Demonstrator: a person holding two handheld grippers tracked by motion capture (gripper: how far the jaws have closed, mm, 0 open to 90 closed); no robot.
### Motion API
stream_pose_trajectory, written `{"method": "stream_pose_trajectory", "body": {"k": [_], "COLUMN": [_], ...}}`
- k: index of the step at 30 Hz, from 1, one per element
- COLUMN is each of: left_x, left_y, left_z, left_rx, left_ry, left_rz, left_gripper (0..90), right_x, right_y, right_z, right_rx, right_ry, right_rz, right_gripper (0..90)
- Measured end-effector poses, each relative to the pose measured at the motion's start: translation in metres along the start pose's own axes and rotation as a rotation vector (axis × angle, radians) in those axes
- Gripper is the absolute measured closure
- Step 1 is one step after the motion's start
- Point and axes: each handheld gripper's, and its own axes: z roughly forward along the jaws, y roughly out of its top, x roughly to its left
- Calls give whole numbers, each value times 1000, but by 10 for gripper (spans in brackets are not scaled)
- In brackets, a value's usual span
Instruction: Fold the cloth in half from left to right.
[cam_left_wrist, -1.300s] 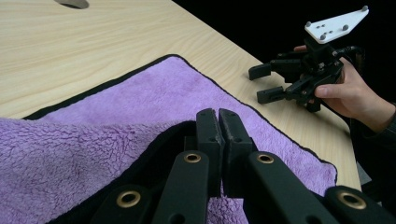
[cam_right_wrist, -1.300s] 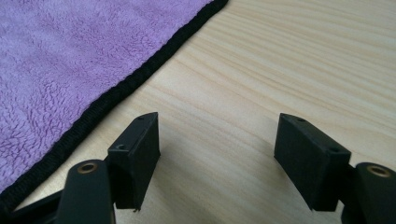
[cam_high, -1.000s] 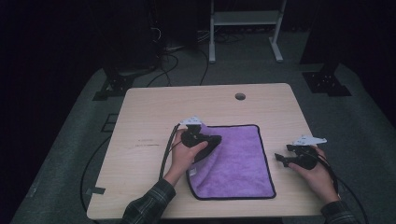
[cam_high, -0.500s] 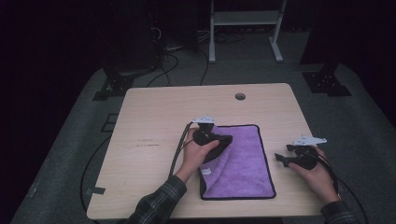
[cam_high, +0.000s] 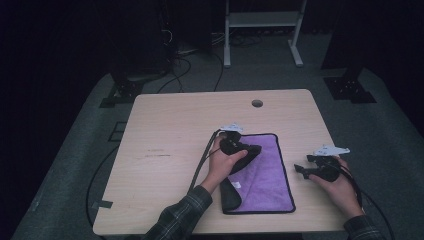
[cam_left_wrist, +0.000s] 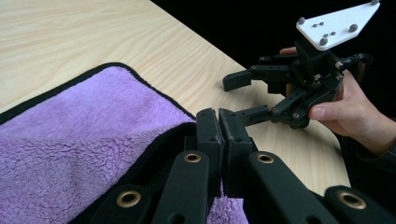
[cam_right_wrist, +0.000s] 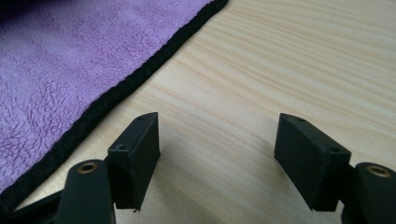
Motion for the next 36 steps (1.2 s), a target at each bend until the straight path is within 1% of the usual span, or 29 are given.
{"method": "stream_pose_trajectory", "body": {"k": [5, 12, 14, 19, 21, 24, 26, 30, 36], "left_x": [-3, -7, -8, -8, -7, -6, -6, -4, -6], "left_y": [3, 8, 9, 7, 5, 3, 1, -2, -3], "left_z": [13, 30, 36, 55, 61, 71, 77, 85, 92], "left_rx": [2, 23, 24, 57, 88, 104, 134, 156, 197], "left_ry": [-14, -25, -27, -31, -27, -32, -21, -2, 26], "left_rz": [-10, 4, -3, -9, -10, -29, -34, -44, -14], "left_gripper": [881, 881, 881, 880, 880, 879, 879, 879, 857], "right_x": [0, 0, 0, 0, 0, 0, 0, 0, 0], "right_y": [0, 0, 0, 0, 0, 0, 0, 0, 0], "right_z": [0, 0, 0, 0, 0, 0, 0, 0, 0], "right_rx": [0, 0, 0, 1, 1, 1, 2, 1, 2], "right_ry": [1, 1, 1, 2, 3, 3, 3, 3, 4], "right_rz": [2, 2, 2, 1, 1, 0, 0, -1, -1], "right_gripper": [298, 297, 297, 295, 293, 292, 291, 290, 288]}}
